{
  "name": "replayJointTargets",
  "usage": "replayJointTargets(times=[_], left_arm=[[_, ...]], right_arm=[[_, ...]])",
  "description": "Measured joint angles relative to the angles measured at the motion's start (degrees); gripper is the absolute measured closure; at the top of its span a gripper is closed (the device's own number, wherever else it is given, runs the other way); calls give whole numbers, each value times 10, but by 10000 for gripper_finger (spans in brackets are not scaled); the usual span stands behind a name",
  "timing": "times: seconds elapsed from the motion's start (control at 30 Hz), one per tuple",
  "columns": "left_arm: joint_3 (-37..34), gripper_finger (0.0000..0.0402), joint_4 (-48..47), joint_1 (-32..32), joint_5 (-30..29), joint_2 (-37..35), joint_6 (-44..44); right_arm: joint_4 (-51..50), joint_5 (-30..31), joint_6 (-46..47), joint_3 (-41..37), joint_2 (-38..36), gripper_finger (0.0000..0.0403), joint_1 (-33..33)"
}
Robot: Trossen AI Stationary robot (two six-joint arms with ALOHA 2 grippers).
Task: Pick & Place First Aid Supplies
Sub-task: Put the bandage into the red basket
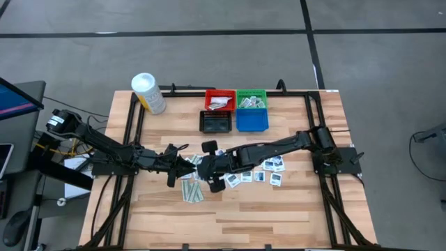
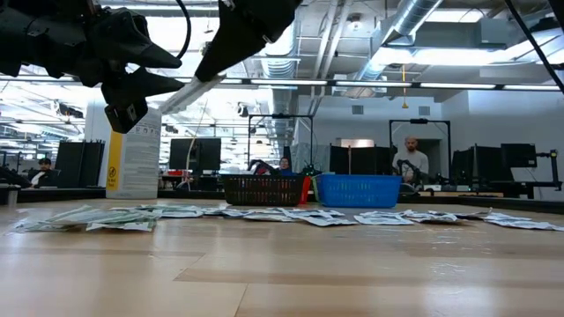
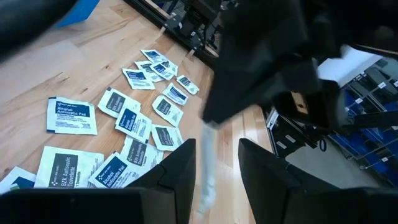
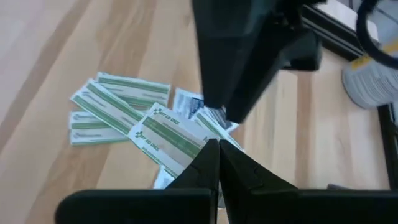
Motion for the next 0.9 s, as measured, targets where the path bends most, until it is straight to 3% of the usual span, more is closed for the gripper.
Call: replayJointTargets(times=[0.6,0.9], left_arm=[[0,279,-5,0,6,0,1],[0,279,-19,0,6,0,1]], right_arm=[[67,20,-23,0,0,403,1],[77,91,-27,0,0,403,1]])
